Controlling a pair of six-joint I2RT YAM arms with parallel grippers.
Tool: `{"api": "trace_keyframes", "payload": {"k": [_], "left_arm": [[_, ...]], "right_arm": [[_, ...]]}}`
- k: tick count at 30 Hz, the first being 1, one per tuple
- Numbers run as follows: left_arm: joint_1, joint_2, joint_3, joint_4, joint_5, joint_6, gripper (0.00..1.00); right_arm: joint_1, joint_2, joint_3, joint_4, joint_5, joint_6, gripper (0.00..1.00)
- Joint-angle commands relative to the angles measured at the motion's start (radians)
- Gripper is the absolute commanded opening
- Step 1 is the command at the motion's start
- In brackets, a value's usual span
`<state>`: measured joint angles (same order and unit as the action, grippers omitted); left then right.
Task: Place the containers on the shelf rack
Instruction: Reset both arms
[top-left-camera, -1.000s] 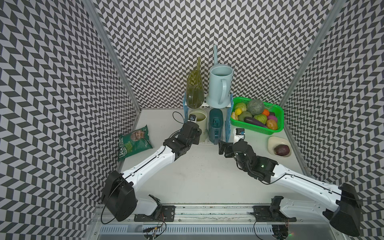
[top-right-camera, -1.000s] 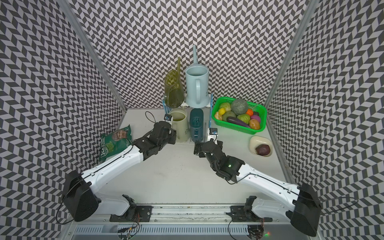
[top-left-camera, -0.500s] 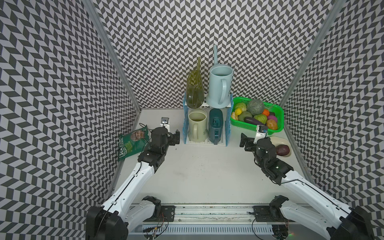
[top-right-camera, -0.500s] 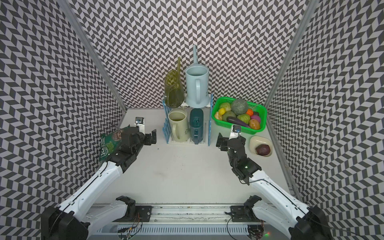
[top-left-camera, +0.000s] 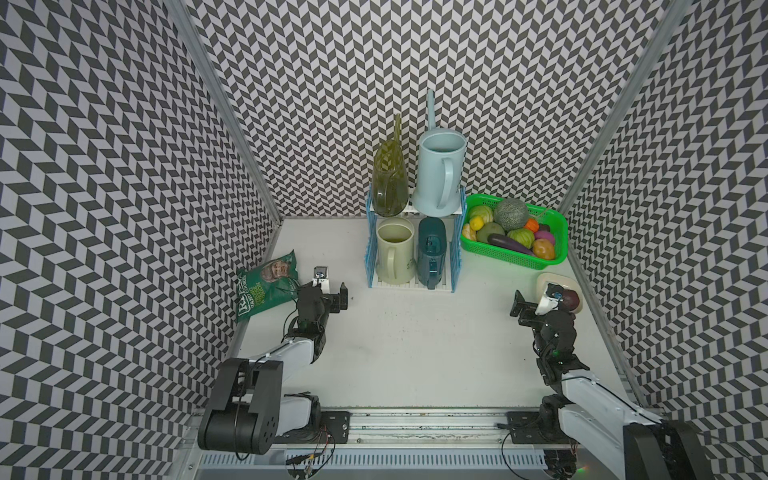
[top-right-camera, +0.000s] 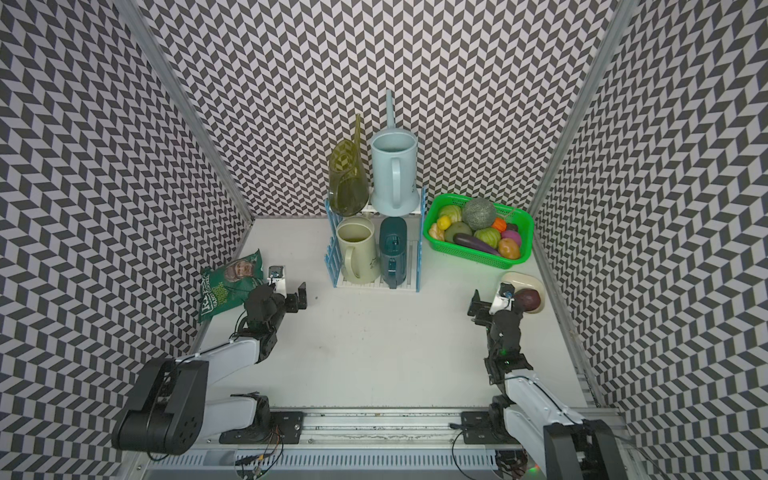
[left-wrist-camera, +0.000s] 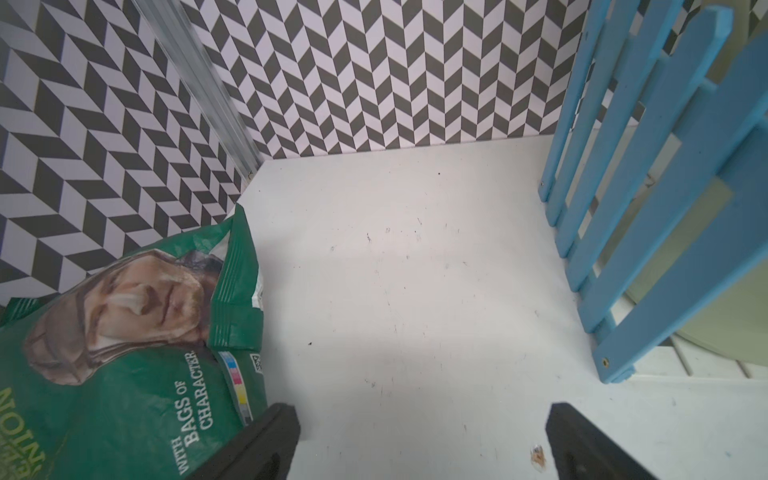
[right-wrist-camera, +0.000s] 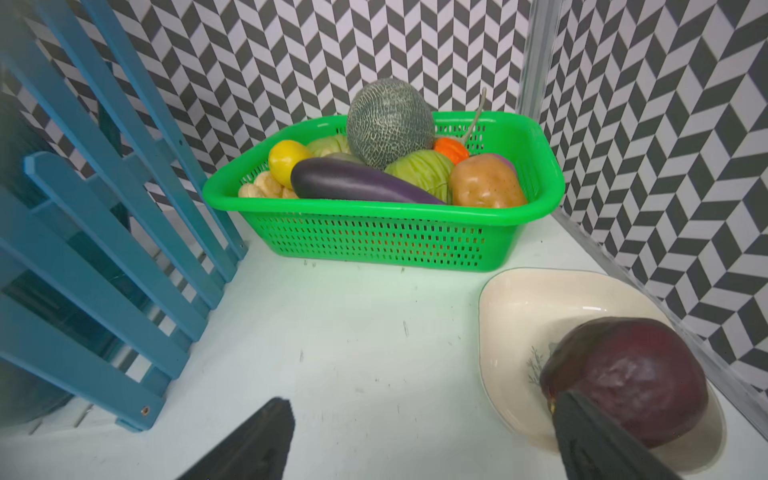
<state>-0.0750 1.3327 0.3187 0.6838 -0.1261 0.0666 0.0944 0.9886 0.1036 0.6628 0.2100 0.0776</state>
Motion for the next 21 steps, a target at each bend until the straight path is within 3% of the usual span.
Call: {"api": "trace_keyframes", "payload": {"k": [1, 3, 9, 11, 15, 16, 19, 21], "left_arm": [[0.023, 0.065, -0.026, 0.333, 0.001, 0.004, 1.00], [0.029, 0.086, 0.001, 0.299, -0.012, -0.029, 1.00], [0.040, 0.243, -0.090, 0.647, -0.012, -0.058, 1.00], [0.041, 0.203, -0.062, 0.524, -0.020, -0.073, 1.00], [0.046, 0.212, -0.061, 0.543, -0.014, -0.075, 1.00], [0.046, 0.218, -0.066, 0.560, -0.013, -0.073, 1.00], [0.050, 0.215, -0.060, 0.542, -0.001, -0.076, 1.00], [0.052, 0.214, -0.061, 0.539, 0.000, -0.075, 1.00]], "right_arm": [[-0.007, 0.072, -0.023, 0.323, -0.047, -0.036, 1.00], [-0.010, 0.144, -0.033, 0.416, -0.043, -0.049, 1.00], [-0.014, 0.305, 0.015, 0.577, -0.087, -0.114, 1.00], [-0.017, 0.379, 0.044, 0.602, -0.103, -0.117, 1.00], [-0.021, 0.573, 0.108, 0.666, -0.116, -0.115, 1.00], [-0.036, 0.580, 0.109, 0.688, -0.132, -0.103, 1.00], [-0.051, 0.542, 0.177, 0.520, -0.152, -0.096, 1.00], [-0.052, 0.560, 0.155, 0.606, -0.149, -0.085, 1.00]]}}
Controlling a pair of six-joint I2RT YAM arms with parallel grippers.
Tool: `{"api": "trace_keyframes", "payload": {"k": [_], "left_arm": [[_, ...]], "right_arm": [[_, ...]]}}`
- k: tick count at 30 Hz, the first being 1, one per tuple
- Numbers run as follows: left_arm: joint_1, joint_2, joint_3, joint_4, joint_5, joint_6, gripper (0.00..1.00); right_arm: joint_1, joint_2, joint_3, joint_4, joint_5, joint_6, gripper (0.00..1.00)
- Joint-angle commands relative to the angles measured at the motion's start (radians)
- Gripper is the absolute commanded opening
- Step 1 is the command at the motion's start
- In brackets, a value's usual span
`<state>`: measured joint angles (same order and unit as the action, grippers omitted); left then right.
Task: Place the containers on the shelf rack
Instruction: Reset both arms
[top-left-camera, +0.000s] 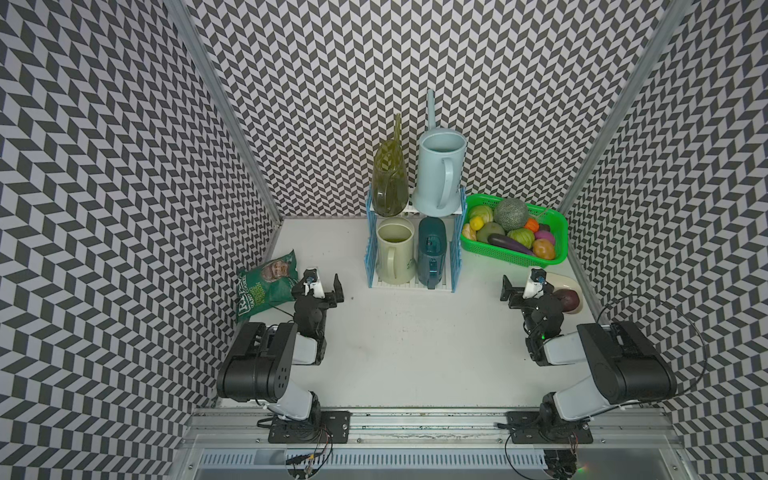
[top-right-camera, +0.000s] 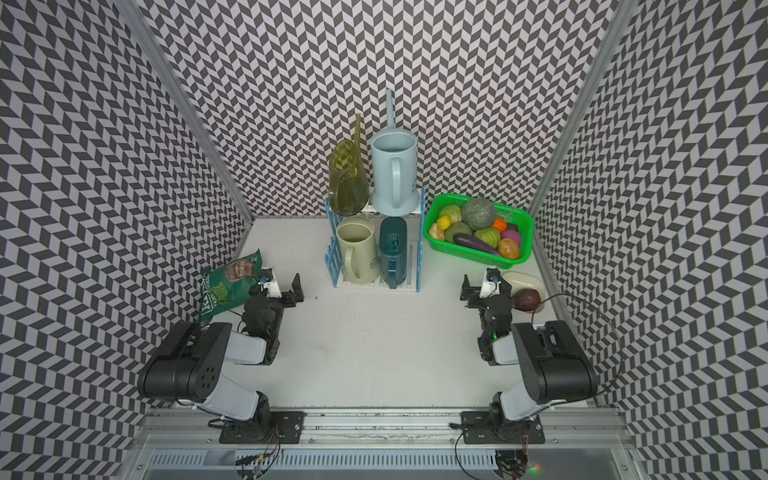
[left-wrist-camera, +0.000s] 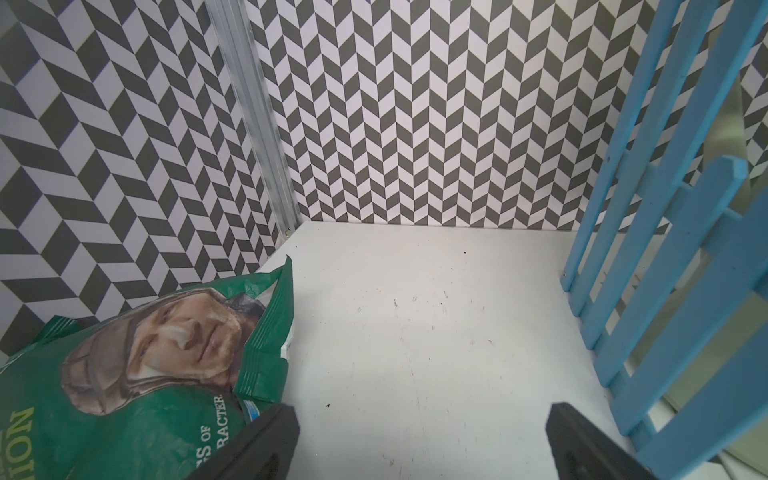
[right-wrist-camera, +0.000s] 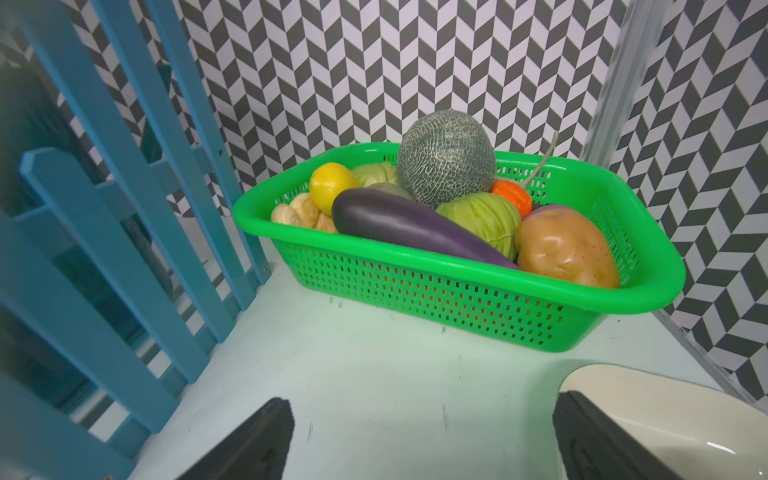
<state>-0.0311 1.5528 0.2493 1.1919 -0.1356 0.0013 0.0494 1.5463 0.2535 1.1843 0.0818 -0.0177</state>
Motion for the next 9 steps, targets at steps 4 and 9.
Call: {"api": "trace_keyframes", "payload": {"k": [4, 9], "left_arm": [[0.008, -0.006, 0.010, 0.032, 0.010, -0.010, 1.00], [0.009, -0.006, 0.008, 0.034, 0.013, -0.011, 1.00]], "right_arm": [[-0.008, -0.015, 0.025, 0.006, -0.026, 0.002, 1.00], [-0.008, -0.014, 0.025, 0.014, -0.026, 0.006, 1.00]]}}
